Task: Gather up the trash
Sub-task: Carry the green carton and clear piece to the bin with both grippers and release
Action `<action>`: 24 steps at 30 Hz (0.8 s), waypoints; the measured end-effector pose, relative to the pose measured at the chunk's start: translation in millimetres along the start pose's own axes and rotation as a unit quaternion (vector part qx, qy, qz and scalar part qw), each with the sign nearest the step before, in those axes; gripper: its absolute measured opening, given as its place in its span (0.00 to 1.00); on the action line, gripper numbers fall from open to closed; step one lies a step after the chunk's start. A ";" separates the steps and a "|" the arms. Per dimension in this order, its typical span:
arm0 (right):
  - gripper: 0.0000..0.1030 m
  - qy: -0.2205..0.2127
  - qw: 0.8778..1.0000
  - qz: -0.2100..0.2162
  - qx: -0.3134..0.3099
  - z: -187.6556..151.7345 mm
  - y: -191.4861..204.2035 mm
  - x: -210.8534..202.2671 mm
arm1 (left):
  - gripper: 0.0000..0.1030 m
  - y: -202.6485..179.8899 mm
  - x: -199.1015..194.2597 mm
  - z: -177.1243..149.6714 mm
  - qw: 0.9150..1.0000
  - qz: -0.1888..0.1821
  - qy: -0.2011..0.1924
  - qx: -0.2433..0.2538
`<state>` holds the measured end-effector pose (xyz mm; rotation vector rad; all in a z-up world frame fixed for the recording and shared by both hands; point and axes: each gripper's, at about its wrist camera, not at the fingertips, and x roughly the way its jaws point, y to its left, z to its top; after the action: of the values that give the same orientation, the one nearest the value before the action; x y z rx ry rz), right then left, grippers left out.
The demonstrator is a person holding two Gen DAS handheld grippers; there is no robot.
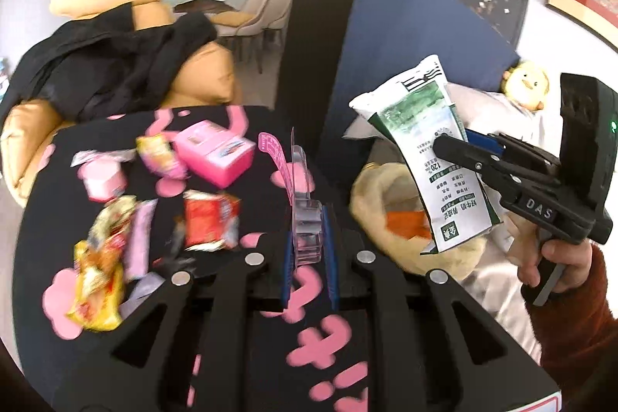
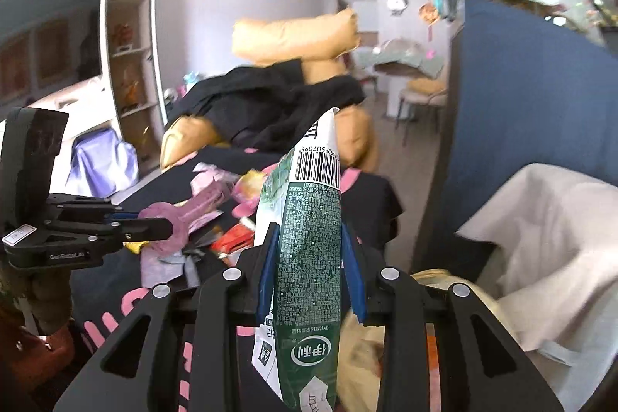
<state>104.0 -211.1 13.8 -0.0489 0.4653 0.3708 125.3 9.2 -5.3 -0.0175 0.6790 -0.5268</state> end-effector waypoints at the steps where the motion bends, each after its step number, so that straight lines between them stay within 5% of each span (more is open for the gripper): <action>1: 0.30 -0.005 1.000 -0.006 0.002 -0.3 -4.5 -5.0 | 0.13 -5.0 2.6 3.0 1.000 -0.006 0.000 0.001; 13: 0.30 -0.021 0.993 -0.110 0.033 -16.4 -84.7 -52.8 | 0.13 -88.3 62.1 36.0 0.993 -0.102 0.003 0.062; 24: 0.30 -0.026 0.985 -0.159 0.060 -31.5 -131.0 -71.3 | 0.13 -131.2 154.7 33.6 0.983 -0.157 0.074 0.055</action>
<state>78.6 -361.4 12.6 0.0047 0.4188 0.0297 186.3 -182.7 -46.8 0.0183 0.7976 -0.8758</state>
